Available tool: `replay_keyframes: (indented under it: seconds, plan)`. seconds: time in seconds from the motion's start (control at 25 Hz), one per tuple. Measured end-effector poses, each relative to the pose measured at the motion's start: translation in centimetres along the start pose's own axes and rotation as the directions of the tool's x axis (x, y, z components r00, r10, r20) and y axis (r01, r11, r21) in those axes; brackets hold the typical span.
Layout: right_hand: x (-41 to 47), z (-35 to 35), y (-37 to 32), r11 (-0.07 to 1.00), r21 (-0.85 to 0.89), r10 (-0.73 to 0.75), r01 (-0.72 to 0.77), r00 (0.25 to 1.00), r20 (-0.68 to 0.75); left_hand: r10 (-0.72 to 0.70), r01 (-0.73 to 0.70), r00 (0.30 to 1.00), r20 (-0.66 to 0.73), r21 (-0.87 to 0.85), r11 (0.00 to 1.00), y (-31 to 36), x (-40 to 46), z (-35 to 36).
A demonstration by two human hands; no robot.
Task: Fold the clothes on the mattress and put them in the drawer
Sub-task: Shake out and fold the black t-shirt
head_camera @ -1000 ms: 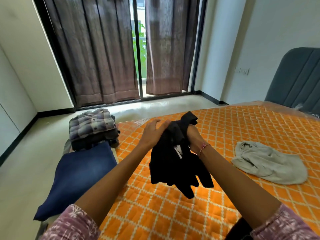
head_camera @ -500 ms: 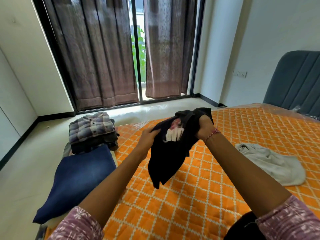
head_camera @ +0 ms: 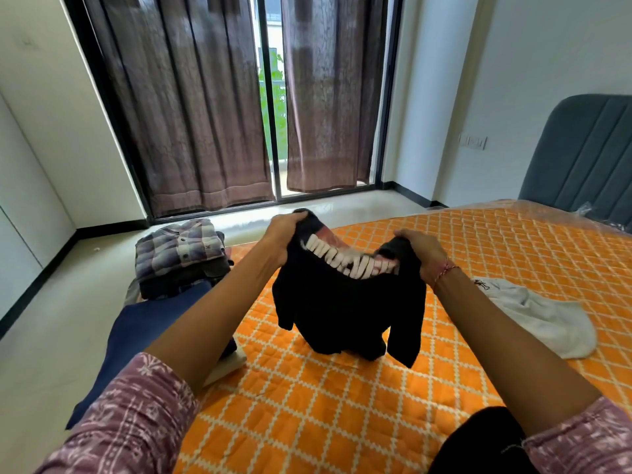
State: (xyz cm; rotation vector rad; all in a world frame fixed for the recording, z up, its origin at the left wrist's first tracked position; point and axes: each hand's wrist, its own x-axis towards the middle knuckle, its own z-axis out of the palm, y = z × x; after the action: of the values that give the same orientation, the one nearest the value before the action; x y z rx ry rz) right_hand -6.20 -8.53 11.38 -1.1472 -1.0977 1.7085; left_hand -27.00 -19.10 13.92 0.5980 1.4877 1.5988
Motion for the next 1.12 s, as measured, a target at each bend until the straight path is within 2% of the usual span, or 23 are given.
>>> replay_keyframes:
  seconds: [0.08,0.16,0.24,0.28,0.32,0.4,0.44,0.48,0.52,0.6,0.64,0.68,0.76,0.8,0.88,0.92,1.0,1.04,1.08,1.12]
  plan:
    - [-1.0,0.4,0.3,0.991,0.119,0.043,-0.065,0.983,0.178,-0.119,0.090,0.960,0.251,0.127,0.988,0.0,-1.0,1.2]
    - [-1.3,0.8,0.3,0.968,0.241,-0.012,-0.067,0.950,0.311,-0.289,0.169,0.845,0.450,0.288,0.943,-1.2,-1.2,1.1]
    - [-1.7,1.5,0.1,0.950,0.307,-0.063,-0.051,0.934,0.351,-0.444,0.313,0.784,0.433,0.343,0.886,-4.2,-0.9,0.8]
    - [-2.6,1.7,0.0,0.939,0.340,-0.095,-0.046,0.916,0.388,-0.460,0.358,0.791,0.403,0.304,0.883,-6.4,-0.9,1.1]
    - [-3.1,1.7,0.3,0.936,0.350,-0.121,-0.038,0.898,0.423,-0.433,0.393,0.808,0.400,0.183,0.901,-8.5,-1.0,1.7]
    - [-4.3,1.0,1.9,0.956,0.289,-0.107,-0.057,0.847,0.521,-0.347,0.426,0.863,0.368,-0.159,0.891,-11.7,-1.5,3.7]
    - [-4.9,0.4,3.1,0.970,0.229,-0.062,-0.080,0.830,0.555,-0.334,0.417,0.895,0.295,-0.289,0.862,-12.4,-1.3,4.4]
    - [-5.0,-0.6,4.4,0.984,0.142,0.012,-0.107,0.834,0.551,-0.321,0.374,0.926,0.201,-0.349,0.859,-12.7,-0.7,5.0]
    - [-5.0,-1.6,5.6,0.987,0.049,0.107,-0.155,0.845,0.523,-0.298,0.315,0.949,0.105,-0.329,0.890,-12.5,-0.5,5.3]
    - [-4.0,-3.6,7.1,0.973,-0.095,0.230,-0.209,0.898,0.375,-0.197,0.194,0.980,-0.042,-0.070,0.979,-12.0,-0.3,5.7]
    - [-2.7,-4.2,7.4,0.965,-0.117,0.258,-0.233,0.922,0.288,-0.131,0.132,0.991,-0.029,0.036,0.991,-11.7,-0.9,6.0]
    - [-1.7,-4.3,7.2,0.962,-0.106,0.269,-0.251,0.935,0.231,-0.085,0.081,0.996,0.041,0.097,0.992,-11.5,-1.7,6.2]
    - [-0.3,-2.8,6.3,0.956,-0.033,0.289,-0.290,0.921,0.261,-0.039,-0.004,0.971,0.235,0.181,0.983,-11.6,-2.7,6.1]
    - [0.0,-1.8,6.0,0.957,0.004,0.279,-0.291,0.919,0.281,-0.038,-0.061,0.933,0.359,0.263,0.963,-11.5,-3.2,5.8]
    - [0.7,0.1,5.9,0.968,0.046,0.228,-0.247,0.941,0.252,-0.120,-0.192,0.797,0.591,0.437,0.879,-11.5,-3.7,4.3]
    - [0.9,0.6,6.0,0.974,0.066,0.194,-0.215,0.952,0.237,-0.219,-0.199,0.741,0.635,0.519,0.832,-11.2,-3.6,3.1]
    - [0.8,1.2,6.1,0.960,0.212,0.120,-0.183,0.952,0.281,-0.478,-0.107,0.694,0.538,0.734,0.671,-9.9,-2.6,0.3]
    - [0.6,1.3,5.9,0.942,0.287,0.086,-0.175,0.950,0.299,-0.587,-0.086,0.685,0.431,0.848,0.523,-8.9,-2.1,-1.1]
    - [0.5,1.5,5.9,0.926,0.338,0.061,-0.170,0.949,0.310,-0.628,-0.086,0.711,0.316,0.926,0.369,-7.8,-1.5,-2.4]
    - [0.5,1.6,5.8,0.914,0.369,0.044,-0.167,0.947,0.319,-0.578,-0.087,0.779,0.241,0.956,0.281,-6.7,-1.0,-3.4]
